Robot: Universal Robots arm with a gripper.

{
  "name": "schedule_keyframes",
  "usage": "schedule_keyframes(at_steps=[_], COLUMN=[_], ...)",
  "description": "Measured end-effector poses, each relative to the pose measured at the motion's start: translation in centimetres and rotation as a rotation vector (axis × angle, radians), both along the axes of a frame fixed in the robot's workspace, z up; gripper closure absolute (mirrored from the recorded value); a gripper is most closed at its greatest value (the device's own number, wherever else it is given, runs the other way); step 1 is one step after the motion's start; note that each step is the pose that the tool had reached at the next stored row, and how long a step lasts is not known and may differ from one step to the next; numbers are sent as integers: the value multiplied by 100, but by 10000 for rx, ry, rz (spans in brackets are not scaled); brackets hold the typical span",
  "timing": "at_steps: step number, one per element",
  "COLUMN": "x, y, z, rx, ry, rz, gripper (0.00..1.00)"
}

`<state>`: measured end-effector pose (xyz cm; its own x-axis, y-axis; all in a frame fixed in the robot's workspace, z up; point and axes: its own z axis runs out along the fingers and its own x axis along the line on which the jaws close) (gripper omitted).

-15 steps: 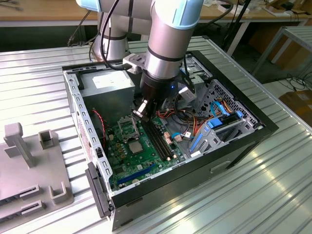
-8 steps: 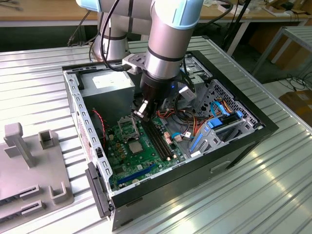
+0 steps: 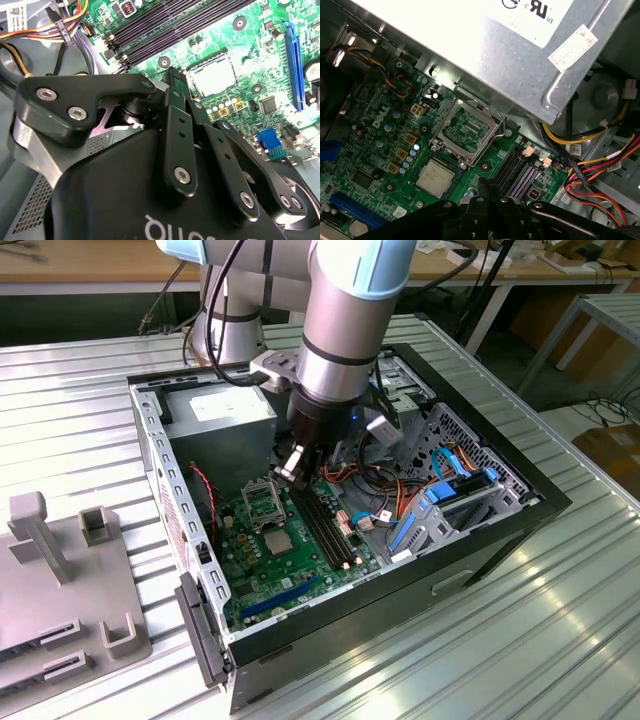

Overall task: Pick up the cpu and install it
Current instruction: 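Close the cpu cover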

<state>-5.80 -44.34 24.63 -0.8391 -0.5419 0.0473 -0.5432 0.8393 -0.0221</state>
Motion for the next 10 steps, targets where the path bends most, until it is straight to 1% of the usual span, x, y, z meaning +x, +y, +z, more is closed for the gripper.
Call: schedule_keyframes(at_steps=[2, 3, 6, 10], x=[0, 0, 11, 18], y=[0, 7, 24, 62], z=[0, -2, -9, -19], rx=[0, 0, 23, 75], ry=[0, 1, -1, -3], rz=[340, 610, 759, 839], gripper=[89, 89, 89, 89])
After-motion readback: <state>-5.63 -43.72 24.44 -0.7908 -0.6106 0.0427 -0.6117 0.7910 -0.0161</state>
